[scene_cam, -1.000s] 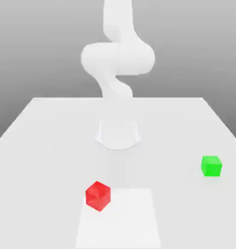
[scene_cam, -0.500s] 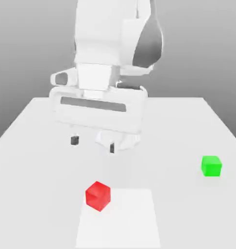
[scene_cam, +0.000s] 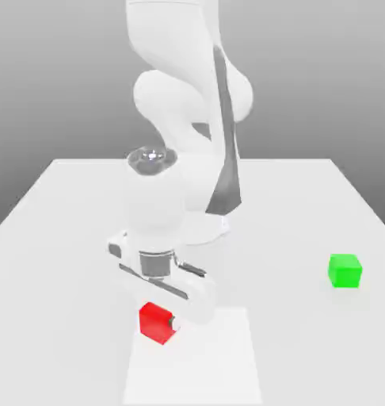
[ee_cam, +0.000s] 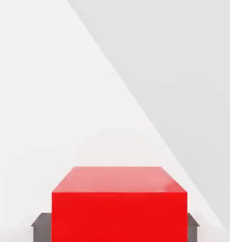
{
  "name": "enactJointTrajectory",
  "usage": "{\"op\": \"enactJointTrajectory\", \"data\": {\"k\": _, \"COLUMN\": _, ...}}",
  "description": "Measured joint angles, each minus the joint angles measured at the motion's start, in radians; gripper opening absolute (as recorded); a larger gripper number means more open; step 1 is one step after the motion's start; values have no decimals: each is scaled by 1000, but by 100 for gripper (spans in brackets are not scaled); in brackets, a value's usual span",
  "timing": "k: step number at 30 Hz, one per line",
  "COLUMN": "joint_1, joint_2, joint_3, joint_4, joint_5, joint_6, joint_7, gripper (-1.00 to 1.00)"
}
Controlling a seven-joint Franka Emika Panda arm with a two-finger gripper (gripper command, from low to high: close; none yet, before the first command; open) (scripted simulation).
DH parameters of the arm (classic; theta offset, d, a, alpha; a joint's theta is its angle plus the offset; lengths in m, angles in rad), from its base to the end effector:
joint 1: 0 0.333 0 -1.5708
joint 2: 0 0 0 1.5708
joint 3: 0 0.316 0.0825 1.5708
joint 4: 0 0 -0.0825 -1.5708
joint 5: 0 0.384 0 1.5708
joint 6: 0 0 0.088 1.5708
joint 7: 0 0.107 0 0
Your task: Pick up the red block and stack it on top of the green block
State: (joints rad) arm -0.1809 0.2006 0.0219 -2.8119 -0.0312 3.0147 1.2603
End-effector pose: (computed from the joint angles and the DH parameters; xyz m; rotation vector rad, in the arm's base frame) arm 0.3592 -0.0546 0.1493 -2.4129 2.0094 -0.0028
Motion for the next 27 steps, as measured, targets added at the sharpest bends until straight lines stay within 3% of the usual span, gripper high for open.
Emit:
{"op": "enactJointTrajectory", "data": {"k": 3, "joint_1": -2, "joint_2": -15, "joint_3": 3, "joint_4": -2, "joint_5": 4, "joint_6": -13, "joint_7": -2, "gripper": -100}}
{"op": "enactJointTrajectory", "data": {"k": 10, "joint_1": 13, "joint_2": -232, "joint_3": 31, "joint_4": -31, "joint_5": 39, "joint_6": -201, "joint_7": -23, "gripper": -100}}
{"op": "enactJointTrajectory", "data": {"k": 27, "joint_1": 585, "joint_2": -351, "joint_3": 454, "joint_4": -1, "joint_5": 192, "joint_6": -336, "joint_7": 13, "gripper": -100}}
